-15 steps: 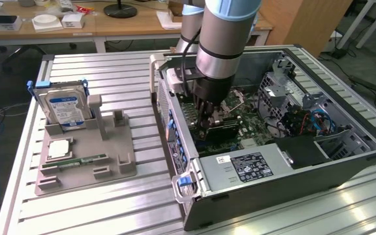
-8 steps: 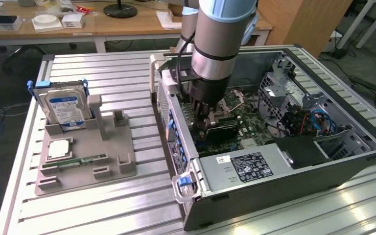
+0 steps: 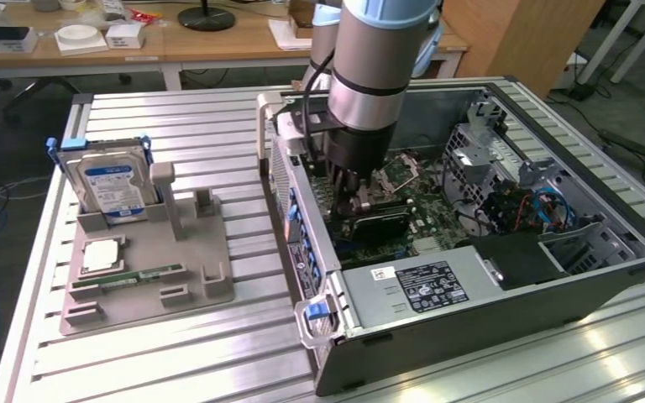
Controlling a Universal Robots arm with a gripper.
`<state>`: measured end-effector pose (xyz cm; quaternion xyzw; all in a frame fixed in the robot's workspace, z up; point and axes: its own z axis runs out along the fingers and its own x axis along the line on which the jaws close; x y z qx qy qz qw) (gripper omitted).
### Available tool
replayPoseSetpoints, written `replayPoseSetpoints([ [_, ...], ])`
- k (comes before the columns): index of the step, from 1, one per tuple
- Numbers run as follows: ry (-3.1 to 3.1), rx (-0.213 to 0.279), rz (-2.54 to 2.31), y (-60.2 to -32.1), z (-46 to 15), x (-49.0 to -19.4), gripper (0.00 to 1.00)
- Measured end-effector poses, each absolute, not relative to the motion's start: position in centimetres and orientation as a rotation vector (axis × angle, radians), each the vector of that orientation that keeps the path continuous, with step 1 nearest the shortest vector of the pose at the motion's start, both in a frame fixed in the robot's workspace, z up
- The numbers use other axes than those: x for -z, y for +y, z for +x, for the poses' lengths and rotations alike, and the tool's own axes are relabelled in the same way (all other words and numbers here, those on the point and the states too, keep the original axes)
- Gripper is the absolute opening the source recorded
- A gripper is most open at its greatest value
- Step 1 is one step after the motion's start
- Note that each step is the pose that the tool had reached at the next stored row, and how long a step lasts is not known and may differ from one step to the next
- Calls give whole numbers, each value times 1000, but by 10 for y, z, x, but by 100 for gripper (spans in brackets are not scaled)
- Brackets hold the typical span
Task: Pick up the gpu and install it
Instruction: 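Press down on the gpu until it lock into place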
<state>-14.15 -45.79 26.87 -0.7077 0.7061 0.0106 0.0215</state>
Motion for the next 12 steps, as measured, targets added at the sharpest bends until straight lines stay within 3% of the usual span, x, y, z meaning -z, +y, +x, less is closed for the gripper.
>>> replayPoseSetpoints([
  [12,2189,-33,-2194,-458,-122,-268,10],
])
